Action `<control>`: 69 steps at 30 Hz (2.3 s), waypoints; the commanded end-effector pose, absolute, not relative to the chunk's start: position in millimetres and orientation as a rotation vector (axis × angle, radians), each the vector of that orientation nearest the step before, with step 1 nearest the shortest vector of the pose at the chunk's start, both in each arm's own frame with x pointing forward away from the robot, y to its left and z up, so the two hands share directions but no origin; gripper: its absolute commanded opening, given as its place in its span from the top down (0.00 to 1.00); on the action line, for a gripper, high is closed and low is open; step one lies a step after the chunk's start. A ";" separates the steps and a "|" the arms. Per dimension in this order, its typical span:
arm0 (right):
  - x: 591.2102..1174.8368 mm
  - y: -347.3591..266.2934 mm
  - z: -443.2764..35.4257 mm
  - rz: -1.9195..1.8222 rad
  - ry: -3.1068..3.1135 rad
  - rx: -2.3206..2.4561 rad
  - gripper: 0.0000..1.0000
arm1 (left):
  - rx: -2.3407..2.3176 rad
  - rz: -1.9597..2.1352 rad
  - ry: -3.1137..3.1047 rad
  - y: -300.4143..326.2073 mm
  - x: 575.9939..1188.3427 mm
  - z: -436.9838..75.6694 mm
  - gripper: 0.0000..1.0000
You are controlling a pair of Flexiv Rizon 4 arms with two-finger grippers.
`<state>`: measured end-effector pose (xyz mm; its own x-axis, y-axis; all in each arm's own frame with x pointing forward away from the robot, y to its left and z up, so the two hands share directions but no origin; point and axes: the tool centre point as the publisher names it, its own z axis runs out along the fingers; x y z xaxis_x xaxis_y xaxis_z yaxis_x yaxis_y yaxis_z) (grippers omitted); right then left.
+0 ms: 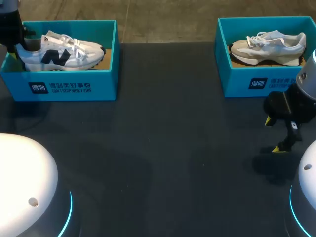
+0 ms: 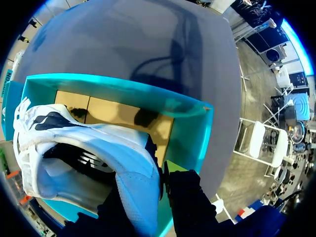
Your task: Take the shoe out of the shoebox, open the shoe tongue, remove and reinsert the insole, then place the shoe into the shoebox
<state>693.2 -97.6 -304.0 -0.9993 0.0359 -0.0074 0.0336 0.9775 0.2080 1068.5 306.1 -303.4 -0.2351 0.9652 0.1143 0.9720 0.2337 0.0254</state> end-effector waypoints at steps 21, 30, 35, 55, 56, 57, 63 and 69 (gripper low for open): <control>692.2 -97.2 -304.4 0.322 3.111 0.056 0.00 | -1.899 -0.100 -2.397 301.5 1072.4 -308.7 1.00; 692.2 -97.2 -304.4 0.322 3.111 0.056 0.00 | -1.860 -0.057 -2.375 301.8 1069.8 -327.0 1.00; 692.2 -97.2 -304.4 0.322 3.111 0.056 0.00 | -1.838 -0.026 -2.379 302.5 1070.3 -335.2 1.00; 692.2 -97.2 -304.4 0.322 3.111 0.056 0.00 | -1.836 0.016 -2.312 306.2 1054.4 -362.9 1.00; 692.2 -97.2 -304.4 0.322 3.111 0.056 0.00 | -1.836 0.018 -2.311 306.6 1054.0 -363.0 1.00; 692.2 -97.2 -304.4 0.322 3.111 0.056 0.00 | -1.839 0.023 -2.311 306.9 1053.5 -362.9 1.00; 692.2 -97.2 -304.4 0.322 3.111 0.056 0.00 | -1.863 0.032 -2.305 304.9 1050.4 -364.6 1.00; 692.2 -97.2 -304.4 0.322 3.111 0.056 0.00 | -1.860 0.047 -2.298 303.1 1050.6 -371.9 1.00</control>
